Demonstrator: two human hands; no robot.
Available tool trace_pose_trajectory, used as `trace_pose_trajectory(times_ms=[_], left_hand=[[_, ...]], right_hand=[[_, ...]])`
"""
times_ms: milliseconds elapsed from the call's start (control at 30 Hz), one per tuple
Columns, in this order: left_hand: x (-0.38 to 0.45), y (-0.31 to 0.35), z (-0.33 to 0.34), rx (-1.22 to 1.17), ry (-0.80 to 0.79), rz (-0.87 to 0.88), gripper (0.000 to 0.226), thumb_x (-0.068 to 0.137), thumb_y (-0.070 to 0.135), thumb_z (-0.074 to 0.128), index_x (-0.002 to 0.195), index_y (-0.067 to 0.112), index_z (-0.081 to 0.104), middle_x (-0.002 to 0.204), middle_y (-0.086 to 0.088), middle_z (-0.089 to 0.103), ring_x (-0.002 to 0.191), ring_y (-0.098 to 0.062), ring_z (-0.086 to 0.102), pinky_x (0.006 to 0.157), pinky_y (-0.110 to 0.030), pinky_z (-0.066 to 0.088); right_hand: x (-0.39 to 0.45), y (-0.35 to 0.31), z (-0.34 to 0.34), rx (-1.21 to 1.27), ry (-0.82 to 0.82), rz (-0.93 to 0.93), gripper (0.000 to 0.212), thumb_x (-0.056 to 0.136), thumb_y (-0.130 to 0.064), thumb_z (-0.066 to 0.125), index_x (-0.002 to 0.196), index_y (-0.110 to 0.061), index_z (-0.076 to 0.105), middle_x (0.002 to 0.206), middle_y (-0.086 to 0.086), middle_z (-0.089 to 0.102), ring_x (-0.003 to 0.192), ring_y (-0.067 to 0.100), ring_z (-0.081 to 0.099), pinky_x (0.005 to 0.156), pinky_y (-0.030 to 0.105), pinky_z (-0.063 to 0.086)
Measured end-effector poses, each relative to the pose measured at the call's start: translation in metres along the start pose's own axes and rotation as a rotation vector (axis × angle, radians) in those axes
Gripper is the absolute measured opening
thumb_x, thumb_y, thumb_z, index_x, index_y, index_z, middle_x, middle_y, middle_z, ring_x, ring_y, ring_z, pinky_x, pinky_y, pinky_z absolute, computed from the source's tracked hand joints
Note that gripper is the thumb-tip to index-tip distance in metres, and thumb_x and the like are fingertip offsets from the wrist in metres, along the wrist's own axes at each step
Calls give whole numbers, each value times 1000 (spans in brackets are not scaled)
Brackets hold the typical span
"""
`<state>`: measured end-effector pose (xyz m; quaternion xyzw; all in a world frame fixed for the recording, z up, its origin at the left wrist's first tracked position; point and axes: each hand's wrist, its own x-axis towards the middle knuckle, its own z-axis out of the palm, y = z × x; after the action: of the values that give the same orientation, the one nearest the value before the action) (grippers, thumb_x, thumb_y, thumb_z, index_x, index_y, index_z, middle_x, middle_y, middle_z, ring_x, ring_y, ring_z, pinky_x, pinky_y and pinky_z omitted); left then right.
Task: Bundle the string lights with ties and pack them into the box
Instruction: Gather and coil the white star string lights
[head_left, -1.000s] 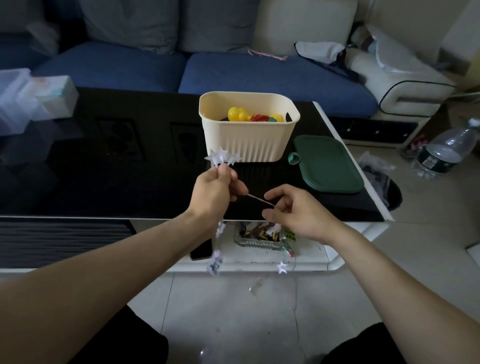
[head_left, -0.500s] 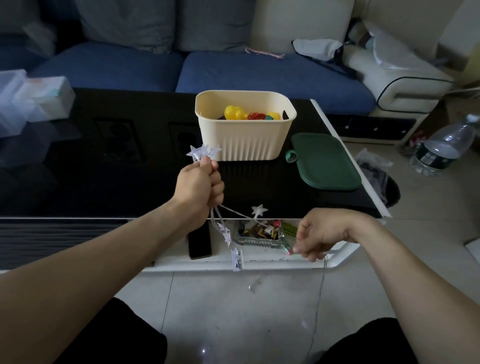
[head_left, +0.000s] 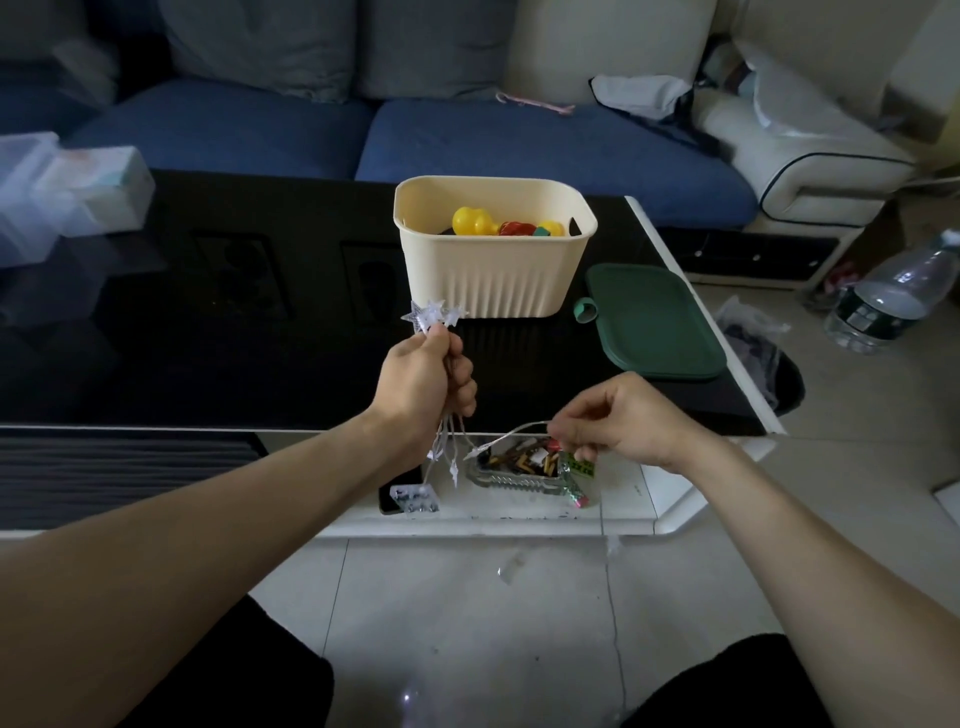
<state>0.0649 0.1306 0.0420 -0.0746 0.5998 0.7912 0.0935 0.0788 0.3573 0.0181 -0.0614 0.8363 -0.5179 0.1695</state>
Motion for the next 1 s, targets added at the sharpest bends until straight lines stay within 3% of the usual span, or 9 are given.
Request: trace_pose_trajectory(times_ms=[133,233,300,533,633,700,800,933,1000], left_hand=[[0,-3,4,-3,11,31,35,109,24,30,82,8,47,61,-9,54,57,-24,61,63,-41,60],[0,-8,5,19,0,37,36,109,25,30,82,7,47,68,-13,58,70,-30,65,78,-51,59],[0,-14,6,50,-14,16,35,109,24,30,83,8,47,71,-14,61,77,-33,66,81,-52,58],[-1,-37,8,305,-72,-129,33,106,19,33,82,7,52,83,-18,66,72,-30,64,65,-42,57],[-1,-47,7,493,-128,-223,35,104,21,34,86,3,58,81,-18,66,70,-33,66,70,-48,58],[-3,-49,6,570,-219,-290,39,105,23,32,89,-1,59,73,-20,69,66,-38,70,59,-41,58],[-6,-51,5,756,-267,-277,39,106,20,32,84,3,59,57,-14,63,51,-26,63,43,-25,46],[4,-56,10,872,-162,-234,38,106,24,35,88,5,63,73,-12,64,57,-18,57,53,-27,47],[3,-57,14,818,-134,-234,37,105,23,35,80,9,59,67,-6,62,52,-14,54,50,-24,46]], right_hand=[[3,-13,11,-140,-113,-35,5,87,-25,76,90,-26,81,86,-1,76,70,14,62,67,32,53],[6,-18,23,-222,-154,-11,9,91,-21,74,94,-25,81,92,4,74,71,16,62,73,42,55],[6,-18,32,-228,-138,-9,10,91,-20,74,99,-20,81,87,3,76,67,10,62,71,37,55],[3,-20,53,-182,26,-40,33,65,-16,95,69,-19,62,61,-5,66,54,5,61,57,25,53],[4,-15,62,-218,119,-67,44,62,-11,94,60,-19,50,55,-9,59,46,-2,53,50,18,44],[4,-11,68,-203,119,-89,48,62,-4,91,56,-19,45,54,-8,59,45,0,54,48,16,42],[-1,-8,81,-168,154,-132,54,58,-6,94,52,-22,42,52,-8,59,49,2,58,52,13,41],[-5,4,92,-203,335,-93,56,51,-32,99,70,-23,47,82,-6,58,65,7,53,57,16,39],[-10,9,86,-138,294,22,61,53,-41,98,85,-26,49,93,-5,58,77,8,56,65,18,43]])
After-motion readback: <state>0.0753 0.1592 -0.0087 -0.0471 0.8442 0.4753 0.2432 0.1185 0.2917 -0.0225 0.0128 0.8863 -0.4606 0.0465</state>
